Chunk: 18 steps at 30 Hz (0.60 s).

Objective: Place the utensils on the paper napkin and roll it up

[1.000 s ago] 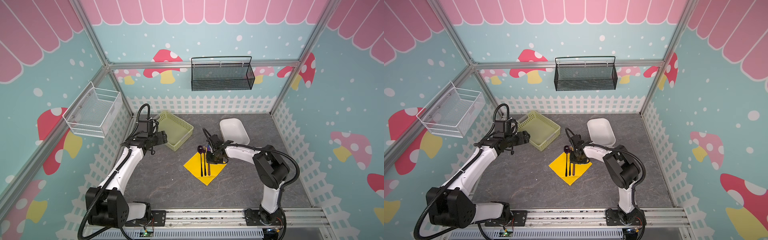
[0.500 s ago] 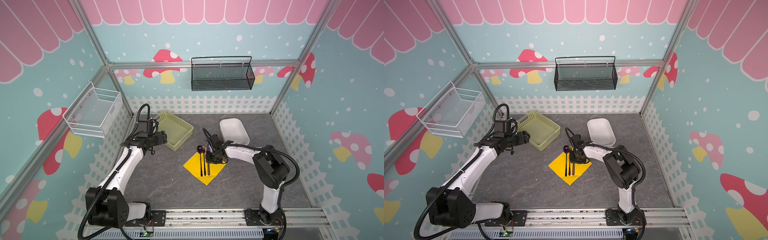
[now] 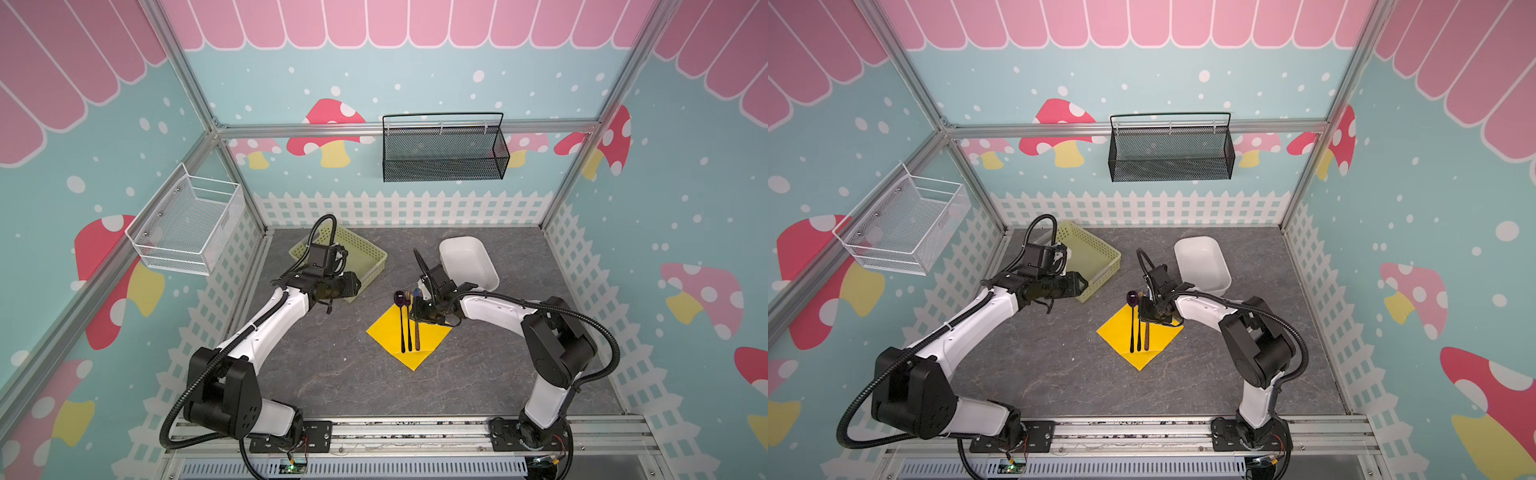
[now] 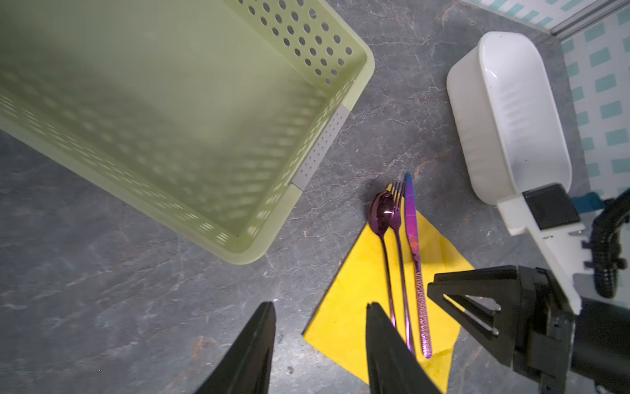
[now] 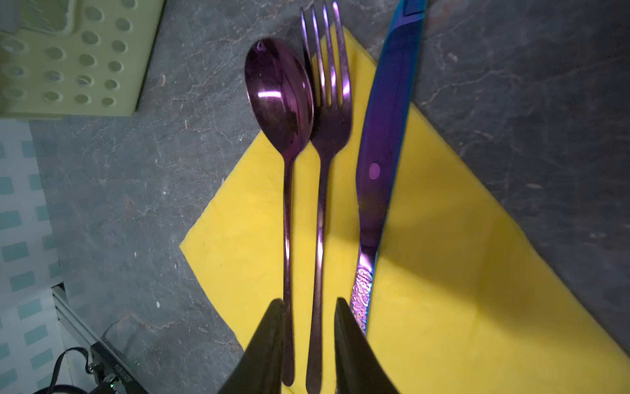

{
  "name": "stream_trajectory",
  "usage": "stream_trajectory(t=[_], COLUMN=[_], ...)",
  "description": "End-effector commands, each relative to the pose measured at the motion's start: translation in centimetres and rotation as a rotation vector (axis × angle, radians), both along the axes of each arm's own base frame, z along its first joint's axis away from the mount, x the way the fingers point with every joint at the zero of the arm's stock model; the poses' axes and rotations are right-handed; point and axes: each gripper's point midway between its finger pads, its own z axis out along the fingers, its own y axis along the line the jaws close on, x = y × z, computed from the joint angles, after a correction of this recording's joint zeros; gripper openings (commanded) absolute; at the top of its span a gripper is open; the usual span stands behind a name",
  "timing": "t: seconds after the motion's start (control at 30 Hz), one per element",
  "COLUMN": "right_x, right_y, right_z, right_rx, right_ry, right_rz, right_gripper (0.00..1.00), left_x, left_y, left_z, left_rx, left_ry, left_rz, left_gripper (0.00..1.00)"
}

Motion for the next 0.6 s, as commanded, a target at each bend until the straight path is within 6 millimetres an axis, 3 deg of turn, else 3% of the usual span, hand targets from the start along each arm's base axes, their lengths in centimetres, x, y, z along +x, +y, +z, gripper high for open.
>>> stream_trajectory(t=[0.0,0.17,0.5,0.57], right_x=[0.0,0.2,0.3,0.2], right_y=[0.5,0.4,0.4,0.3], right_z=[0.9,0.7,-0.2,-0.4], right_rx=[0.085,0.112,0.126,0.124], right_ry=[-0.022,-0.028,-0.006,-0.003], right_rz=[0.016,0.039,0.053,0.053], right_gripper=[0.27,0.27,0.30,0.31], left_x=[0.0,-0.8,-1.8,-2.6], left_y=[-2.1,-4.7,-5.8,-7.0], left_z=[-0.6,-3.3,-8.1,-8.9], left_rx=[-0.050,-0.044,-0.048,-0.046], left_ry=[0.026,0.104,0.253,0.282], left_rz=[-0.016,-0.051,-0.053,-0.089], left_gripper=[0.33,0.20,0.08,0.06])
